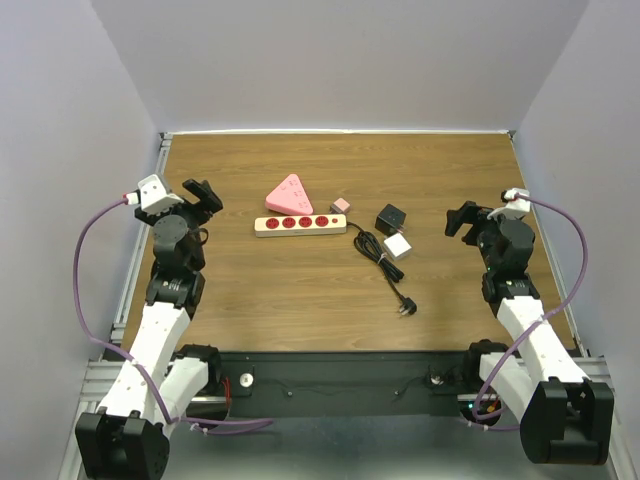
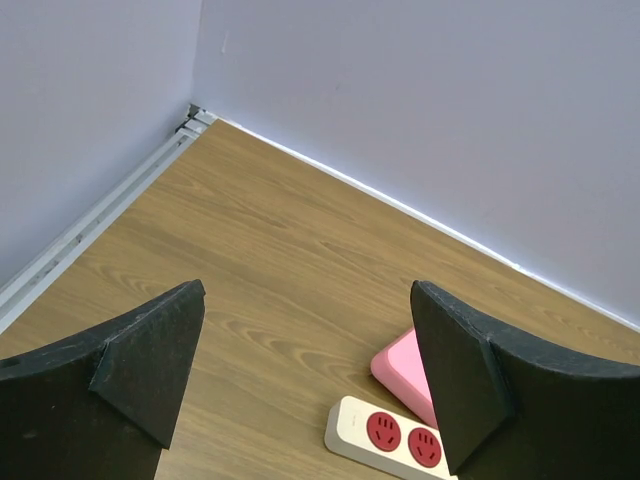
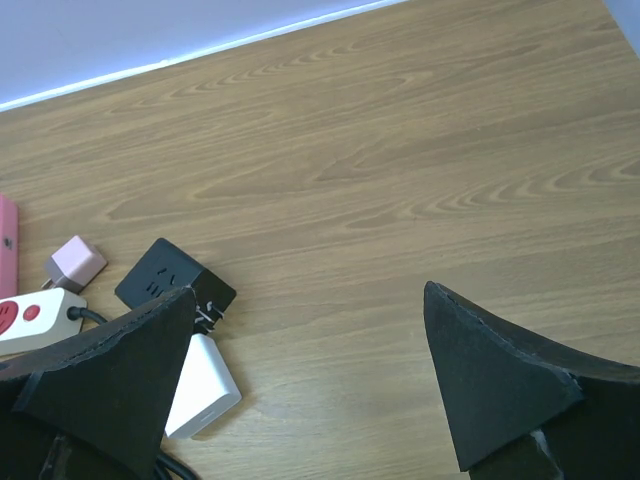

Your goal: Insert the plug

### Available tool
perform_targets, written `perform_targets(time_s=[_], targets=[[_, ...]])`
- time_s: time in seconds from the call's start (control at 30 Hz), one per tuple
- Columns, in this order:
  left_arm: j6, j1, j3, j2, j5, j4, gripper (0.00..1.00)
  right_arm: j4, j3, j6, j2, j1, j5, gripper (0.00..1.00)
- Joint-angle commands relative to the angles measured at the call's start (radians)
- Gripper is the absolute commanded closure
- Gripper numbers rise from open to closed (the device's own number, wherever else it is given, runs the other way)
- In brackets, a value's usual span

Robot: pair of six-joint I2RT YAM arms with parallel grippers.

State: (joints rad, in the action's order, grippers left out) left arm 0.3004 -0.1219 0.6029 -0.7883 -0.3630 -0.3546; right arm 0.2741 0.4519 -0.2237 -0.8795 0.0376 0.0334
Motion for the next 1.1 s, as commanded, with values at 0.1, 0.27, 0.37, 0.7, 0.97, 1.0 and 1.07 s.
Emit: perform_targets(time_s=[0.1, 0.27, 0.37, 0.7, 0.97, 1.0, 1.07], targets=[[-0.017, -0.022, 0.035, -0.018, -0.033, -0.034, 0.05, -0.009, 0.065, 0.026, -0.032, -0.005, 0.014, 0.00], [-0.043, -0.056, 0.051, -0.048, -0.022, -0.030, 0.05, -0.027, 0.093, 0.035, -0.088, -0.005, 0.086, 0.00], [-0.075, -0.125, 0.060, -0.077, -0.030, -0.038, 0.05, -0.044, 0.110, 0.024, -0.137, -0.007, 0.189, 0.00], [0.038, -0.243, 0.037, -0.150, 0.338, -0.135, 0.05, -0.101, 0.142, 0.026, -0.278, -0.157, 0.168, 0.00], [0.098, -0.289, 0.044, -0.210, 0.452, -0.129, 0.06, -0.190, 0.188, 0.029, -0.351, -0.264, 0.099, 0.00], [0.097, -0.292, 0.046, -0.222, 0.452, -0.127, 0.06, -0.200, 0.189, 0.030, -0.354, -0.272, 0.085, 0.00], [0.097, -0.300, 0.060, -0.238, 0.455, -0.123, 0.06, -0.211, 0.192, 0.035, -0.363, -0.288, 0.077, 0.00]])
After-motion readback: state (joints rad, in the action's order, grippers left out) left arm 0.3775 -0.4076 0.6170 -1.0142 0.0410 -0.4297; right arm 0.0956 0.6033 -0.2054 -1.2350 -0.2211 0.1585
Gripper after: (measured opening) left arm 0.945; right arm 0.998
